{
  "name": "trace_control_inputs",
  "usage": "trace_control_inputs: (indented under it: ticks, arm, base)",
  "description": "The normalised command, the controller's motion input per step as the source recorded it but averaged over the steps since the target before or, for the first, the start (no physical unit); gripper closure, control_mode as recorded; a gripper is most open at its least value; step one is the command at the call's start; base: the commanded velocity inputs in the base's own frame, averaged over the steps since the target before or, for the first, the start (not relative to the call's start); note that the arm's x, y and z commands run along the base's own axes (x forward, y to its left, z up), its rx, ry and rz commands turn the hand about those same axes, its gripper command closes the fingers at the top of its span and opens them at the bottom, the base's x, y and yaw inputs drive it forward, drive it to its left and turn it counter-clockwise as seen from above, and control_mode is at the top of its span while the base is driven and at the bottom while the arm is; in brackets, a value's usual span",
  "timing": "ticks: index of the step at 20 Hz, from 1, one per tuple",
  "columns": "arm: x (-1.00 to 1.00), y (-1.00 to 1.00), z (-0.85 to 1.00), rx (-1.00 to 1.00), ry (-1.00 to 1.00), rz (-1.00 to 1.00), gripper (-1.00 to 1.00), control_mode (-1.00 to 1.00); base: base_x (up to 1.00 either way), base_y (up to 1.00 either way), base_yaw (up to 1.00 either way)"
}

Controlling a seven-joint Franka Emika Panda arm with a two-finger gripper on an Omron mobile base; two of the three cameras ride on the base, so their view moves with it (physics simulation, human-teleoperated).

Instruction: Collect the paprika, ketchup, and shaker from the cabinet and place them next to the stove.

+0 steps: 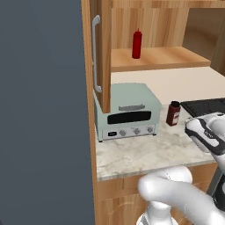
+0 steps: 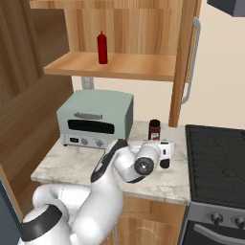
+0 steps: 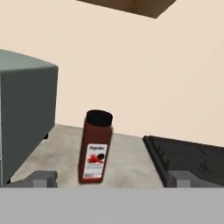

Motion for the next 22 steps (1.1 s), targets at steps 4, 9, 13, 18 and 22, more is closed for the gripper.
trace_control_inputs:
  ticks: [4,9,13,18,22]
  arm:
    - [-0.34,0.89,0.75,-0.03,-0.07,-0.16,-1.0,-1.0]
    - [-0.3,0.73,0.91,0.0,-0.01,-0.13,-1.0,-1.0]
    - [-0.33,0.48,0.91,0.03,0.03,-0.06,-1.0,-1.0]
    - [-0.27,0.38,0.86,0.09,0.12,0.0,-1.0,-1.0]
    - [-0.19,0.25,0.8,0.13,0.1,0.01,-1.0,-1.0]
  base:
    - [0.0,0.0,0.0]
    - [0.0,0.0,0.0]
    - [0.0,0.0,0.0]
    - [0.0,0.0,0.0]
    - [0.0,0.0,0.0]
